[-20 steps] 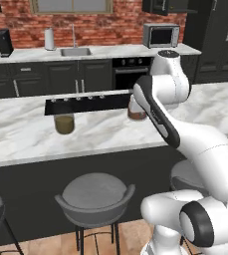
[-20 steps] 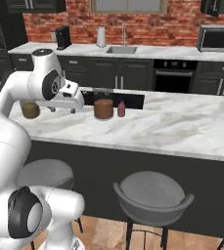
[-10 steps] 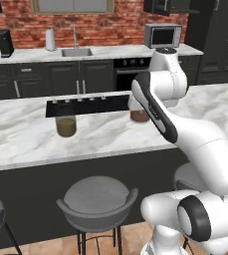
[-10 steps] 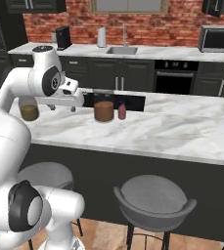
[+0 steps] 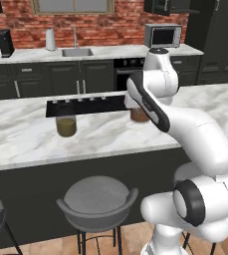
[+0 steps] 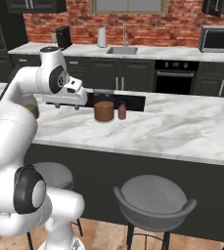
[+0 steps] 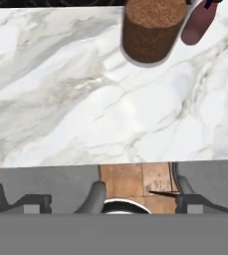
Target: Pick the jar and jar from the dining table and place them in the open cabinet. Close the cabinet after placing the objects.
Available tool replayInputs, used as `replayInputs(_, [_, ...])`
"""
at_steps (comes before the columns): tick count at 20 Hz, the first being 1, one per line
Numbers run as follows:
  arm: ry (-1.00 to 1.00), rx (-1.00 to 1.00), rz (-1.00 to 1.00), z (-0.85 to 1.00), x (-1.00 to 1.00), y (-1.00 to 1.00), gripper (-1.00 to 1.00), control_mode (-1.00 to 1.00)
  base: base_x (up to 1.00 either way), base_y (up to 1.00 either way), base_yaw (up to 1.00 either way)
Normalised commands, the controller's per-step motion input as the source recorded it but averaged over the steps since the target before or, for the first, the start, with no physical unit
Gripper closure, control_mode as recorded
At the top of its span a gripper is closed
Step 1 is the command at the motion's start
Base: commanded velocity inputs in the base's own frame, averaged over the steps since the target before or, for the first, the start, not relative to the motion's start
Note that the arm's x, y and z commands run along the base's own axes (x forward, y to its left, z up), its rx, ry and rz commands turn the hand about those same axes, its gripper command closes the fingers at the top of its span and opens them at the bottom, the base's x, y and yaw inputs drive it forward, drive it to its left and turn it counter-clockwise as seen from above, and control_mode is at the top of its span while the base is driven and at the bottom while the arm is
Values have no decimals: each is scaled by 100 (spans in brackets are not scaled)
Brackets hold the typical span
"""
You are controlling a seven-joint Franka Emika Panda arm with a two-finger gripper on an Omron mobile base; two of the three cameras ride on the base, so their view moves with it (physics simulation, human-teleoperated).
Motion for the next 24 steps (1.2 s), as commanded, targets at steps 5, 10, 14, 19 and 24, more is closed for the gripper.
replayInputs(5, [10,2,-9,16,52,-15,-100,-100,0,0,0])
replayInputs(10, [3,4,-20,17,10,-31,-100,-100,0,0,0])
replayInputs(14, [4,3,-26,11,23,-21,-100,-100,0,0,0])
replayInputs(19, [1,0,-35,1,8,-9,-100,-100,0,0,0])
replayInputs(24, [0,2,-39,0,0,-15,-100,-100,0,0,0])
